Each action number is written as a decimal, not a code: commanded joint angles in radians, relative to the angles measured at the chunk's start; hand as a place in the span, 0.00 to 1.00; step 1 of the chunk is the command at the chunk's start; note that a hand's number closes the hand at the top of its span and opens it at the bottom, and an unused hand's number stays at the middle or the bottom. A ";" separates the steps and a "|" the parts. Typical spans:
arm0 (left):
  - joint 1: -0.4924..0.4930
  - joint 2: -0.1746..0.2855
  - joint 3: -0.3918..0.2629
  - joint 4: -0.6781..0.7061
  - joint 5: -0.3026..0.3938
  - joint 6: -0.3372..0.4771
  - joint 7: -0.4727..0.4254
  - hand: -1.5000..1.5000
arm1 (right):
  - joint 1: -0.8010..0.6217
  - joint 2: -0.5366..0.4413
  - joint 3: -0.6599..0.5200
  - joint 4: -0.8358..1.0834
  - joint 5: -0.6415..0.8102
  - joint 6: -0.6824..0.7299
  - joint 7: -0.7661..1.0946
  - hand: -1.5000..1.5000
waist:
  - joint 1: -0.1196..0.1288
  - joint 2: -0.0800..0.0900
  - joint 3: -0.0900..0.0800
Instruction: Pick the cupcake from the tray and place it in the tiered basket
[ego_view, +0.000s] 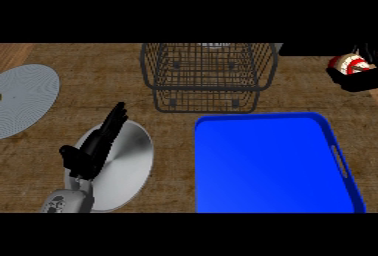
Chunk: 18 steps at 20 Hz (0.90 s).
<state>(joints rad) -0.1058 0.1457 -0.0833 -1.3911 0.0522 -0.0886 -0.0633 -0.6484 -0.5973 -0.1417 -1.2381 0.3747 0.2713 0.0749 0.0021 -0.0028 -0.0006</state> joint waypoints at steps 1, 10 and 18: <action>-0.022 -0.018 -0.003 0.078 -0.018 -0.006 -0.046 0.50 | -0.159 0.037 0.014 -0.056 -0.029 0.056 0.181 1.00 | 0.002 0.002 -0.001; -0.034 -0.042 -0.013 0.051 -0.040 0.015 -0.033 0.50 | -0.496 0.206 0.073 0.134 0.016 -0.006 0.407 1.00 | 0.024 0.007 -0.001; -0.060 -0.027 0.009 0.063 -0.030 -0.009 -0.018 0.50 | -0.717 0.313 0.083 0.461 0.074 -0.065 0.366 1.00 | 0.033 0.011 0.000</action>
<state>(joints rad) -0.1575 0.1210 -0.0758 -1.3171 0.0245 -0.0994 -0.0985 -1.2561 -0.3358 -0.0651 -0.9008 0.4307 0.2203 0.4316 0.0289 0.0067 -0.0011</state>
